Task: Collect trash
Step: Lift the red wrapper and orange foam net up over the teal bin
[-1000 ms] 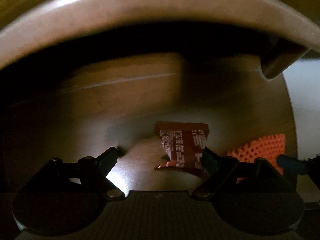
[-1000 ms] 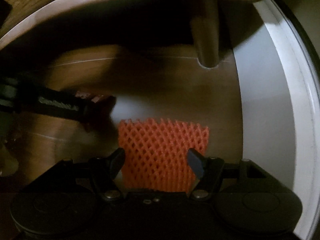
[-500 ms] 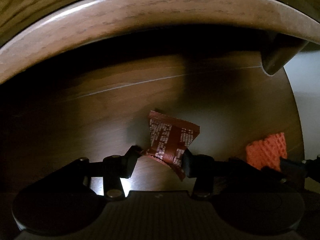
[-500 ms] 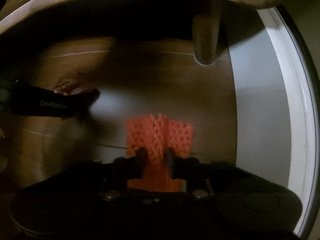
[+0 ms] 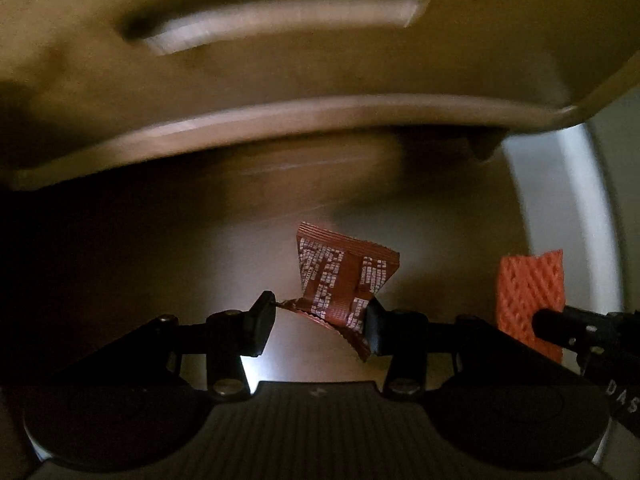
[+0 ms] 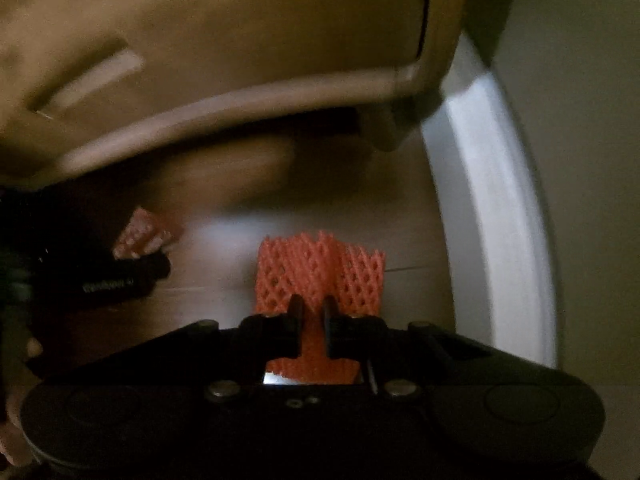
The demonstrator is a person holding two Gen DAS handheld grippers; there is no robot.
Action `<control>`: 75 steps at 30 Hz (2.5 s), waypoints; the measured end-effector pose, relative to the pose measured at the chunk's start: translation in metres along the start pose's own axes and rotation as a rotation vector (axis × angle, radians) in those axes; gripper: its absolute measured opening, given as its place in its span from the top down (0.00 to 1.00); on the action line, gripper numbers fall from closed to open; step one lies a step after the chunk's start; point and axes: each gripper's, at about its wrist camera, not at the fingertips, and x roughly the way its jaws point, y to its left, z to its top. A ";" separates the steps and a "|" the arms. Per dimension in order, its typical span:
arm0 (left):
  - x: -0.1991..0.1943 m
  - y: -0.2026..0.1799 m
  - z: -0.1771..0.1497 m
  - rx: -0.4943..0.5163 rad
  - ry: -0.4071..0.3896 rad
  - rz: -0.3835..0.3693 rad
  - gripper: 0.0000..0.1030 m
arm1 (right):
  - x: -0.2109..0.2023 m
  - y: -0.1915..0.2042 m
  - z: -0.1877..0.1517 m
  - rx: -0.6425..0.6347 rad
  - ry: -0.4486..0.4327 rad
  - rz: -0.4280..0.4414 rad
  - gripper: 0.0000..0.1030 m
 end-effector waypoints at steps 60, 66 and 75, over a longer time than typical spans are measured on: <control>-0.582 0.068 0.297 -0.027 -0.304 0.070 0.56 | -0.515 0.210 0.339 -0.250 -0.293 0.152 0.92; -0.533 0.061 0.327 -0.051 -0.189 0.090 0.56 | -0.463 0.209 0.369 -0.313 -0.167 0.147 0.92; -0.495 0.048 0.338 -0.016 -0.109 0.115 0.56 | -0.447 0.222 0.382 -0.442 -0.163 0.094 0.87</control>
